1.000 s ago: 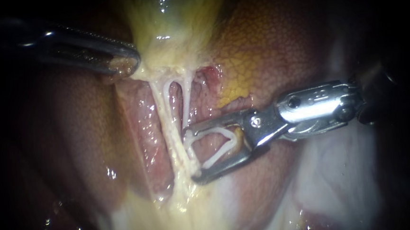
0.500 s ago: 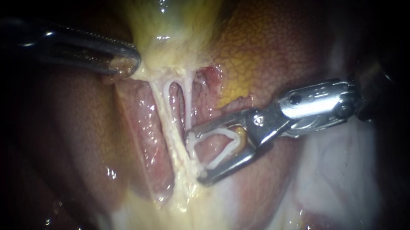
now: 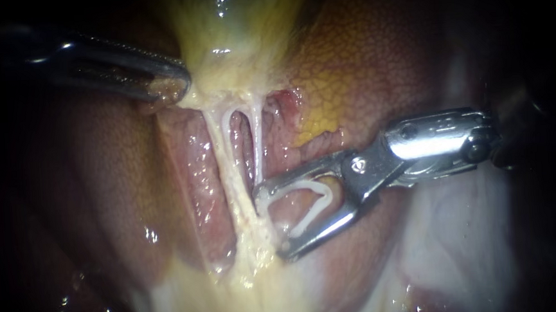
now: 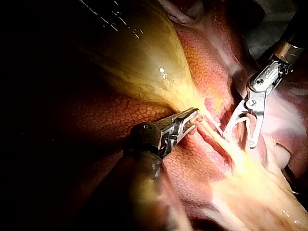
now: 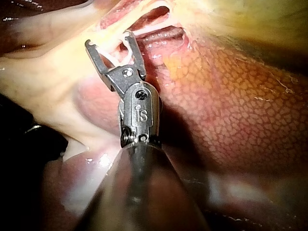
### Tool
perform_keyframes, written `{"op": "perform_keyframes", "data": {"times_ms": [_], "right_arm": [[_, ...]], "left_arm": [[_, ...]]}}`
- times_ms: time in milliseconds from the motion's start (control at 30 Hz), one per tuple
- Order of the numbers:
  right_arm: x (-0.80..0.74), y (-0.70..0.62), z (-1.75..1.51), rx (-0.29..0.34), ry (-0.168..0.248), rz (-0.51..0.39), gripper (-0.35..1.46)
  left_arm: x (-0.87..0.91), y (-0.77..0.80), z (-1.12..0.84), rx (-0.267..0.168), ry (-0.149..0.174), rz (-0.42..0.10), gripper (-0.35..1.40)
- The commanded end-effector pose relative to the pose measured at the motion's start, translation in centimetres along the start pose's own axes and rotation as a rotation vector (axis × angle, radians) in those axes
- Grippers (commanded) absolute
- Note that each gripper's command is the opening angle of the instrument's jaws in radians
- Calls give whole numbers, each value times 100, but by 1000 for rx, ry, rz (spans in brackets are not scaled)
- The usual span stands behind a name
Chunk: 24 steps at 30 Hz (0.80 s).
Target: Clipping first clip left tube
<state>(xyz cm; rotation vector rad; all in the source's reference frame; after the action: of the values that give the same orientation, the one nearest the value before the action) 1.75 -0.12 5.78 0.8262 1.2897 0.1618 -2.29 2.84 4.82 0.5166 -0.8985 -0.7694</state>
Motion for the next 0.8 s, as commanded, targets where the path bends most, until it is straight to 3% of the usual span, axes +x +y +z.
{"op": "perform_keyframes", "data": {"times_ms": [33, 433, 800], "right_arm": [[-2, 2, 0, 0, -1, 0, 52], [-18, 22, 2, -17, -3, 6, 52], [-21, 29, 13, -22, -5, 4, 53]], "left_arm": [[0, 0, 0, 0, 0, 0, -35], [0, 0, 2, -1, 0, 0, -35], [0, 0, 3, -2, -1, 0, -35]]}}
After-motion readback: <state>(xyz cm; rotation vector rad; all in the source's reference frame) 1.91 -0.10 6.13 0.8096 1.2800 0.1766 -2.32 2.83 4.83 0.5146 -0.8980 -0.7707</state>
